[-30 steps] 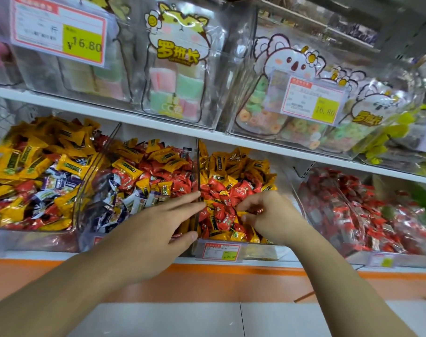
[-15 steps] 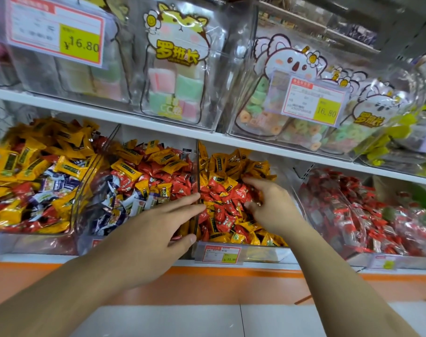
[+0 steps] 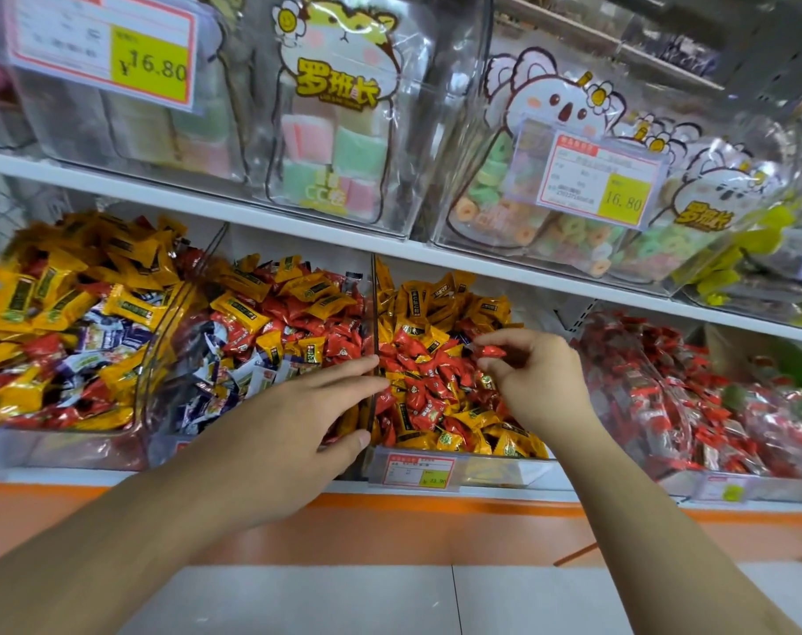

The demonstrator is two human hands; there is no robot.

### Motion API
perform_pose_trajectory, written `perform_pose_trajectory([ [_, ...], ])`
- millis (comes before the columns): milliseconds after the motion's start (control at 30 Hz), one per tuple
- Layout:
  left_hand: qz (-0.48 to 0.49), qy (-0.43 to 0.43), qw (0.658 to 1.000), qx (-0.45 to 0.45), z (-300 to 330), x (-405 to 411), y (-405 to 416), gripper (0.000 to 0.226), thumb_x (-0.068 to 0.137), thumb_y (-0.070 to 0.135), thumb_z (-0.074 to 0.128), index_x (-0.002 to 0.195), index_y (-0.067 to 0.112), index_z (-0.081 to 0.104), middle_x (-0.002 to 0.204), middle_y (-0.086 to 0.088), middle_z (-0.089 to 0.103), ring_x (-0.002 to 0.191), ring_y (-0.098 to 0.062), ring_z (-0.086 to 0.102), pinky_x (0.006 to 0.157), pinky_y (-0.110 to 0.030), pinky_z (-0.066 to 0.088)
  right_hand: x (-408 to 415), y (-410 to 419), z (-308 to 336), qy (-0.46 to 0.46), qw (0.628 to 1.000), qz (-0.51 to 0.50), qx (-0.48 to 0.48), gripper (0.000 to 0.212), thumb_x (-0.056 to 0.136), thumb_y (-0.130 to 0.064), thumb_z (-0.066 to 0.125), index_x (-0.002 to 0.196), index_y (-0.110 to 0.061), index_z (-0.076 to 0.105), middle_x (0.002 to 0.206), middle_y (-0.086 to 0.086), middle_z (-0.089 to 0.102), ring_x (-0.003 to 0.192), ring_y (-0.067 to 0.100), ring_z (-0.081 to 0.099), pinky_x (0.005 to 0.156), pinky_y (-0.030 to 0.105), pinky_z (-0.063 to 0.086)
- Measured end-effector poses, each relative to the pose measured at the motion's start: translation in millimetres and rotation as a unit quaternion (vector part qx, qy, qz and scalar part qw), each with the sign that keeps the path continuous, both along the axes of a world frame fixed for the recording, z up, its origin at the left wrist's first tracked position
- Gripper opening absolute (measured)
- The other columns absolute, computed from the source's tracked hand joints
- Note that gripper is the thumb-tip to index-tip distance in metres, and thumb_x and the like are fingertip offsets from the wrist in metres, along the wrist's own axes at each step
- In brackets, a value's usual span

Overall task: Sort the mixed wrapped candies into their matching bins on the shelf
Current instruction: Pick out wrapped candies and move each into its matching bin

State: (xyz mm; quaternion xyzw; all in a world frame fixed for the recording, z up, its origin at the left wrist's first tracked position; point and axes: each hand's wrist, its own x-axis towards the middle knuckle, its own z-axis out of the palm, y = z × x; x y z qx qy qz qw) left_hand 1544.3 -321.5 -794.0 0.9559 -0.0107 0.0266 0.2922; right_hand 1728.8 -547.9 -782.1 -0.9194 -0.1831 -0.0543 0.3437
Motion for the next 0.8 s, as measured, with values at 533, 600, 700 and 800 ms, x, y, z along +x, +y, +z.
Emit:
perform_pose_trajectory([
  [533, 0.201, -0.084, 0.917, -0.335, 23, -12, 24, 0.027, 0.090, 0.027, 0.079, 0.114, 0.035, 0.071, 0.097, 0.015, 0.077, 0.086, 0.003, 0.073, 0.074, -0.014, 0.058, -99, 94, 27, 0.111, 0.946, 0.226, 0.205, 0.026, 0.081, -0.003, 0.084, 0.102, -0.019, 0.083, 0.104, -0.006, 0.076, 0.092, 0.007, 0.074, 0.082, 0.020, 0.058],
  [600, 0.245, -0.095, 0.903, -0.341, 23, -18, 37, 0.016, 0.089, 0.018, 0.080, 0.101, 0.027, 0.075, 0.091, 0.008, 0.078, 0.078, -0.002, 0.075, 0.070, -0.018, 0.060, -107, 110, 21, 0.102, 0.948, 0.237, 0.186, 0.028, 0.082, -0.005, 0.084, 0.104, -0.022, 0.083, 0.104, -0.009, 0.076, 0.095, 0.003, 0.072, 0.084, 0.019, 0.057],
  [700, 0.278, -0.093, 0.909, -0.296, 23, -31, 58, 0.015, 0.086, 0.013, 0.083, 0.090, 0.025, 0.076, 0.085, 0.008, 0.077, 0.073, -0.001, 0.073, 0.063, -0.015, 0.057, -117, 135, 12, 0.083, 0.954, 0.239, 0.159, 0.030, 0.085, -0.011, 0.083, 0.107, -0.032, 0.082, 0.105, -0.016, 0.074, 0.099, 0.001, 0.069, 0.088, 0.022, 0.057],
  [800, 0.321, -0.112, 0.922, -0.183, 29, -45, 88, 0.017, 0.083, 0.020, 0.085, 0.079, 0.032, 0.074, 0.077, 0.014, 0.072, 0.072, 0.001, 0.069, 0.066, -0.019, 0.057, -127, 160, 6, 0.022, 0.966, 0.229, 0.115, 0.027, 0.088, -0.022, 0.082, 0.110, -0.037, 0.080, 0.106, -0.022, 0.067, 0.102, -0.002, 0.063, 0.089, 0.020, 0.053],
])
